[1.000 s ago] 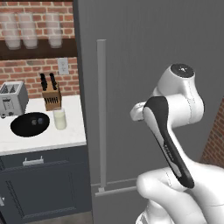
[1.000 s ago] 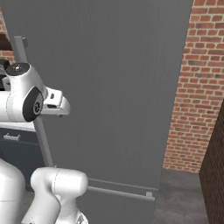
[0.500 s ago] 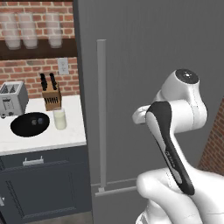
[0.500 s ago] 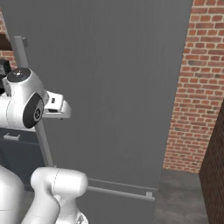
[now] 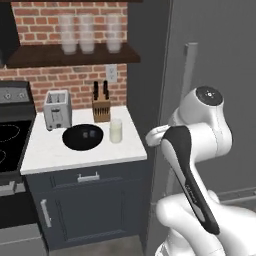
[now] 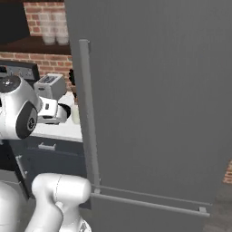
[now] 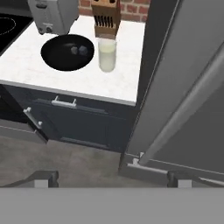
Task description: Grab a lemon wedge from the fridge and one ice cube from the ice bowl, and put them in the glass of lemonade.
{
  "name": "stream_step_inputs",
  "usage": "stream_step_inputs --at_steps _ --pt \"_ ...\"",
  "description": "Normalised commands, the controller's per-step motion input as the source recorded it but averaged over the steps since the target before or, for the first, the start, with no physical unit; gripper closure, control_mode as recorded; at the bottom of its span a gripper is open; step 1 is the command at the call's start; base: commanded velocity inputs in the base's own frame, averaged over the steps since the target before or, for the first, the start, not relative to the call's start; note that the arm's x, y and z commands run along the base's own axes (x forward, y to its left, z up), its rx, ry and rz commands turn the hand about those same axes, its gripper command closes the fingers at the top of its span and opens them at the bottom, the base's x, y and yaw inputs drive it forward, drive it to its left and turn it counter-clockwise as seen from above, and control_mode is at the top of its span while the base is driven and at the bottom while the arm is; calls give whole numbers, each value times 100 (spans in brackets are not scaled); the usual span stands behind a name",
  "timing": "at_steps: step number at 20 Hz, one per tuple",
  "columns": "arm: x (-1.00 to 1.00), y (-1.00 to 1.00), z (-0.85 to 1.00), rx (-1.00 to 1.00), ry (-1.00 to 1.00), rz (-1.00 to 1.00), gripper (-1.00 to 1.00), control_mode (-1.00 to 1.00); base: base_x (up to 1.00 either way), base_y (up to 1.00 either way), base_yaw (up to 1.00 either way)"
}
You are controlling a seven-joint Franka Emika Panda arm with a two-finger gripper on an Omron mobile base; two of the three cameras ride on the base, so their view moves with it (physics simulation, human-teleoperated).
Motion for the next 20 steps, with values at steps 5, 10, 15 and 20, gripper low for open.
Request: stream_step_inputs --at_steps 5,10,15,20 --pt "0 0 0 0 0 0 -100 100 37 100 -8" --pt "0 0 0 0 0 0 -100 100 80 37 -21" --pt "0 0 0 0 0 0 -100 100 78 0 -14" --pt "33 2 -2 0 3 -3 -100 -100 44 0 -4"
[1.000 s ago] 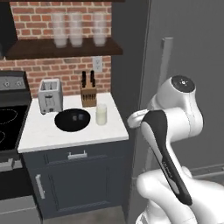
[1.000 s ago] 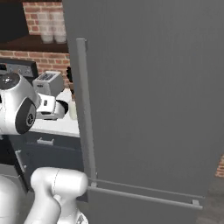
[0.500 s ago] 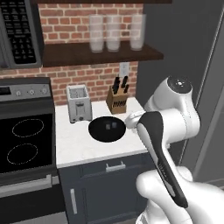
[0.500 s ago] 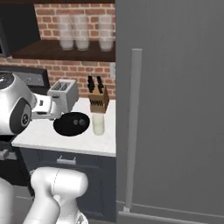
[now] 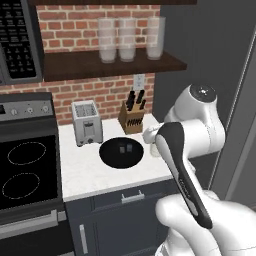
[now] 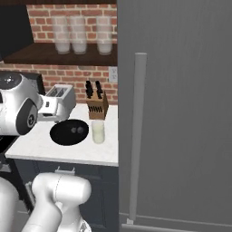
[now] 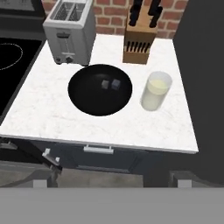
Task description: Grab a lemon wedge from the fridge and one ice cube from the ice bowl, and put them in the glass of lemonade.
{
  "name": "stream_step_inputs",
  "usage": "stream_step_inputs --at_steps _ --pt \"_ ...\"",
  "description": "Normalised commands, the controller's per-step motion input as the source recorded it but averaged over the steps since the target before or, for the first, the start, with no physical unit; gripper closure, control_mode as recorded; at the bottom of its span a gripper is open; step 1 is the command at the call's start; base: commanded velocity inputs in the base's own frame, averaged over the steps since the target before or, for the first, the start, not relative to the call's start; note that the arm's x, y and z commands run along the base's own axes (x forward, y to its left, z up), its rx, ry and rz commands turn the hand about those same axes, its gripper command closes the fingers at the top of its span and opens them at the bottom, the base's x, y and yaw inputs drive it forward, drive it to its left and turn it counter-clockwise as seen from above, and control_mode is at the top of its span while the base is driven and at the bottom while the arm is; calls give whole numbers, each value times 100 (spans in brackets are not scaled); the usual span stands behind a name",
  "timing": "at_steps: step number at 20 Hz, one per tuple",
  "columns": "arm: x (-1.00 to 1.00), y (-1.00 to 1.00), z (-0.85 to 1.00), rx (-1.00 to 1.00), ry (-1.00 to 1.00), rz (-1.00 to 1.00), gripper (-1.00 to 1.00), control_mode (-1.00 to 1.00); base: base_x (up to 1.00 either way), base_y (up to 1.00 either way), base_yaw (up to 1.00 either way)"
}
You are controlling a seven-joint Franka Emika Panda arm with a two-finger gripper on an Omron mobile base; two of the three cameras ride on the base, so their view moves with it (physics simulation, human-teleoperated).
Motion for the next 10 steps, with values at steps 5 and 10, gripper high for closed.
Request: stream_step_inputs --at_steps 5,10 --pt "91 23 -21 0 17 -7 -100 -100 0 0 0" --pt "85 22 -18 0 17 -9 -100 -100 0 0 0"
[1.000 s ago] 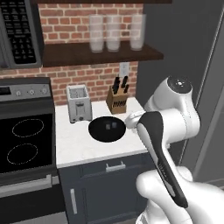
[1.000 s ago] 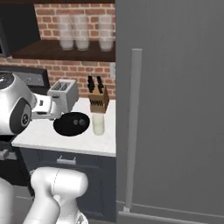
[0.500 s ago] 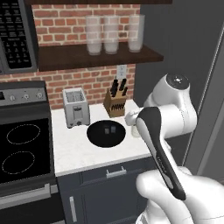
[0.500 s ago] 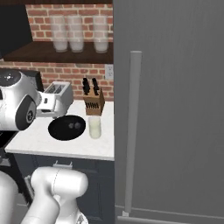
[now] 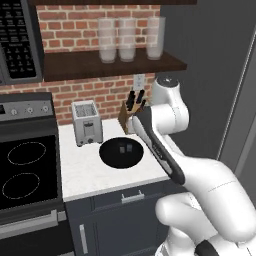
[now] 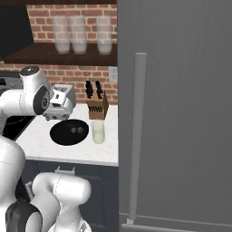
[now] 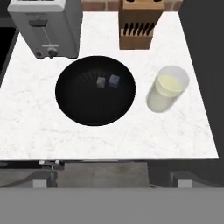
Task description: Grab a lemon wedge from the fridge and one ice cube from the ice bowl, and put them in the glass of lemonade.
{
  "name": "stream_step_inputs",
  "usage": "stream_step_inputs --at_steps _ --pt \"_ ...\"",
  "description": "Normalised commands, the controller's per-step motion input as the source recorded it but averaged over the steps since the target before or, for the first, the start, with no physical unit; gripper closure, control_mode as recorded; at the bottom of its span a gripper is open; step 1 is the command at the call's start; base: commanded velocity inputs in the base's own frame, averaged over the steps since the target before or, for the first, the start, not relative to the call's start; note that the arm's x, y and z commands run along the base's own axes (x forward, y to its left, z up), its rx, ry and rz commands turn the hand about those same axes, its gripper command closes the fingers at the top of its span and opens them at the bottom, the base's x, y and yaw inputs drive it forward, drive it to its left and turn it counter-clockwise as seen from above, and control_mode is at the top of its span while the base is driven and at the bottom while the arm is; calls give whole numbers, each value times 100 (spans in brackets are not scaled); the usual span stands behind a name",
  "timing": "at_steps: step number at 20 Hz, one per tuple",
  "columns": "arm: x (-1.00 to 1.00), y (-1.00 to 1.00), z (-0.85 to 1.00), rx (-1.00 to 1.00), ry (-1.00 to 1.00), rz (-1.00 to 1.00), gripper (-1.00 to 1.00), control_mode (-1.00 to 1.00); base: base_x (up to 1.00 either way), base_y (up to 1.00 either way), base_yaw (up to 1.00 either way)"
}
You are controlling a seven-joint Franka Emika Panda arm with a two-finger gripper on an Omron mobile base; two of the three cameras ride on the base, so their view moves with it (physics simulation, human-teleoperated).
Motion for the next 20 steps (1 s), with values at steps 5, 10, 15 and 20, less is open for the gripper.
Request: stream_step_inputs --at_steps 5,10,15,20 --pt "59 3 -34 0 16 -7 -100 -100 0 0 0" --pt "34 0 -41 0 12 -3 -100 -100 0 0 0" --pt "27 0 -58 -2 9 -2 -100 -100 0 0 0" --pt "37 0 -94 -6 2 -6 -100 -100 0 0 0"
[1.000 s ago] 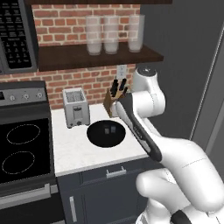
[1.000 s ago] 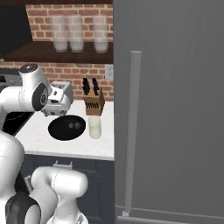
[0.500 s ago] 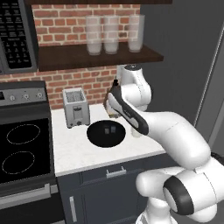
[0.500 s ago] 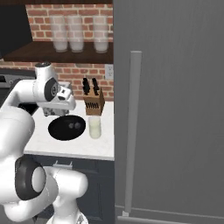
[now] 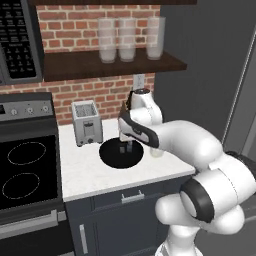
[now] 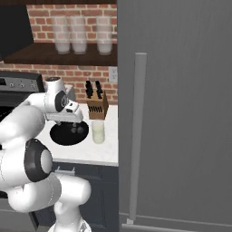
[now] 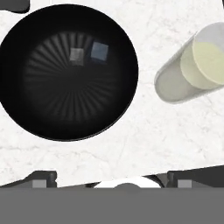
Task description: Grab a lemon wedge from the fridge and one ice cube from the ice bowl, and put them in the glass of lemonade.
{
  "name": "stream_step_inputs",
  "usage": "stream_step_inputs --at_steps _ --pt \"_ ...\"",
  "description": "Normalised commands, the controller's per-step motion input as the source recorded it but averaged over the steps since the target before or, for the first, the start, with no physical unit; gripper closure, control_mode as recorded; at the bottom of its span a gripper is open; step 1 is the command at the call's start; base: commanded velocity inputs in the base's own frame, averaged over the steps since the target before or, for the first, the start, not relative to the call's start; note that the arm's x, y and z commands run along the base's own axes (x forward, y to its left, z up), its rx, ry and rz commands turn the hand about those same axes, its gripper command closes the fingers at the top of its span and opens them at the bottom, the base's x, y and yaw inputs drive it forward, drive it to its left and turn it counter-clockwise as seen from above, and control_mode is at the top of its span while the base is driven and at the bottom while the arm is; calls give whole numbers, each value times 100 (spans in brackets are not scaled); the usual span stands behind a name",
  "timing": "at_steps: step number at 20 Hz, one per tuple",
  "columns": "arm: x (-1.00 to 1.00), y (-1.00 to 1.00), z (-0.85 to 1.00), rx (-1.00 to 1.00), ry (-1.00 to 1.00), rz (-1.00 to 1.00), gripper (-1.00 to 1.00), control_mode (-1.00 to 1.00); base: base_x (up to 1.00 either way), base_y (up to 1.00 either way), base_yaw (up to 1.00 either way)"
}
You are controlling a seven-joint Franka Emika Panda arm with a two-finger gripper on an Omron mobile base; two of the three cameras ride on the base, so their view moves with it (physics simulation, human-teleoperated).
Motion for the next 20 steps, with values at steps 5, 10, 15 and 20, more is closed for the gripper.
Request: stream_step_inputs --at_steps 5,10,15,20 --pt "66 3 -76 -3 0 -10 -100 -100 0 0 0" --pt "59 2 -19 0 0 -8 -100 -100 0 0 0" --pt "29 2 0 0 0 -9 -100 -100 0 0 0" --pt "2 5 0 0 -2 -2 -100 -100 0 0 0"
